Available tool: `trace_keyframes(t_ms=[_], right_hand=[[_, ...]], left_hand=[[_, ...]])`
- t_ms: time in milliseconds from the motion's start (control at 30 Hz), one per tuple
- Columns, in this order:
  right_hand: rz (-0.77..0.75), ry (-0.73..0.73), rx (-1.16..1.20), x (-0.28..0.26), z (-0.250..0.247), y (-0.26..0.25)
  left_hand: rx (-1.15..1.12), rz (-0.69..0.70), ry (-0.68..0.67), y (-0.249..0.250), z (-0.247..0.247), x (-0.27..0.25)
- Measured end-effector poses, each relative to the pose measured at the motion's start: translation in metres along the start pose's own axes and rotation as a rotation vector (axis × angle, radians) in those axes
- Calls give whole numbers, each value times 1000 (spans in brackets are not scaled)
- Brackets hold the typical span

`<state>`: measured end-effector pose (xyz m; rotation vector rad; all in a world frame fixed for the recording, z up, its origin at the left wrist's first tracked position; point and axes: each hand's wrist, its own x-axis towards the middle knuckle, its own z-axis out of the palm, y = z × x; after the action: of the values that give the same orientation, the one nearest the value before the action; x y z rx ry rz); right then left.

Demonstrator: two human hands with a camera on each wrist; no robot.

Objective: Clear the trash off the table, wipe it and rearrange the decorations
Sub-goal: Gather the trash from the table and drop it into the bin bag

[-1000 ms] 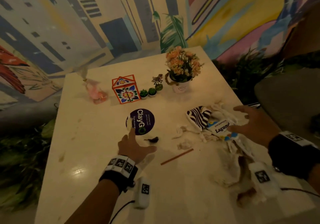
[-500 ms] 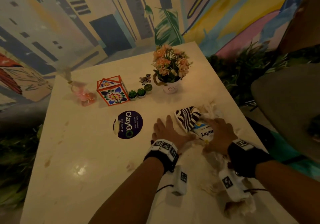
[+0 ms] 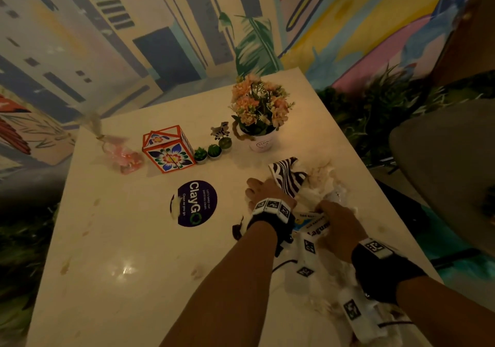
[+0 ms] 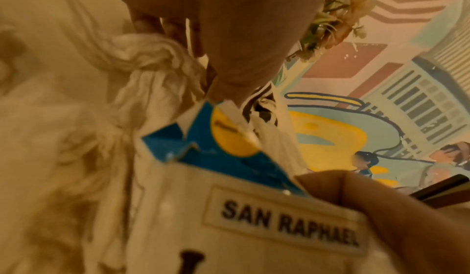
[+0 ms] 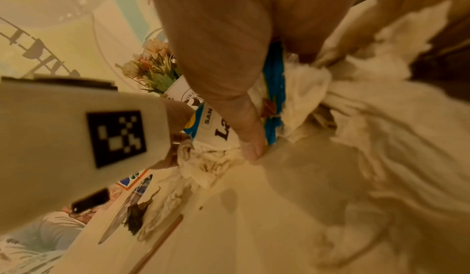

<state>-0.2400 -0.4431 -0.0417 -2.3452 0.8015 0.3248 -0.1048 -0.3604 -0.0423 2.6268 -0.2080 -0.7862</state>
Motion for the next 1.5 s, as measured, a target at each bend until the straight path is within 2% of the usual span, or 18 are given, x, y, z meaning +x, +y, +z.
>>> trace_keyframes(t_ms=[67, 200, 333, 500, 567, 633, 733, 800, 900, 1033, 1200, 1333, 1500], right_hand=[[-32, 6, 40, 0, -2, 1], [-50, 70, 191, -1, -14, -4], [-90, 122, 306, -1, -35, -8], [-105, 172, 487, 0, -52, -16], [-79, 193, 590, 2, -54, -18], [-60, 191, 651, 3, -55, -22], [-49, 162, 706, 2, -55, -26], [-53, 159, 730, 0, -55, -25], [-64, 186, 807, -4, -60, -24], [-97, 194, 935, -12, -72, -26], [-177, 165, 999, -23, -79, -33], [-242, 120, 995, -33, -78, -42], [-274, 116, 965, -37, -79, -53]], left_hand=[[36, 57, -1, -6, -3, 6], [-75, 160, -15, -23, -24, 11], [-246, 202, -85, -50, -67, -3], [-480, 214, -74, -89, -99, -18], [-347, 283, -149, -93, -96, -18], [-48, 396, -221, -91, -82, -18], [246, 544, -181, -76, -54, -26], [291, 532, -204, -68, -36, -32], [455, 470, -346, -61, -19, -39], [655, 514, -328, -58, -7, -41], [495, 580, -319, -60, -2, -45], [495, 656, -343, -68, 0, -54], [317, 731, -319, -83, -5, -68]])
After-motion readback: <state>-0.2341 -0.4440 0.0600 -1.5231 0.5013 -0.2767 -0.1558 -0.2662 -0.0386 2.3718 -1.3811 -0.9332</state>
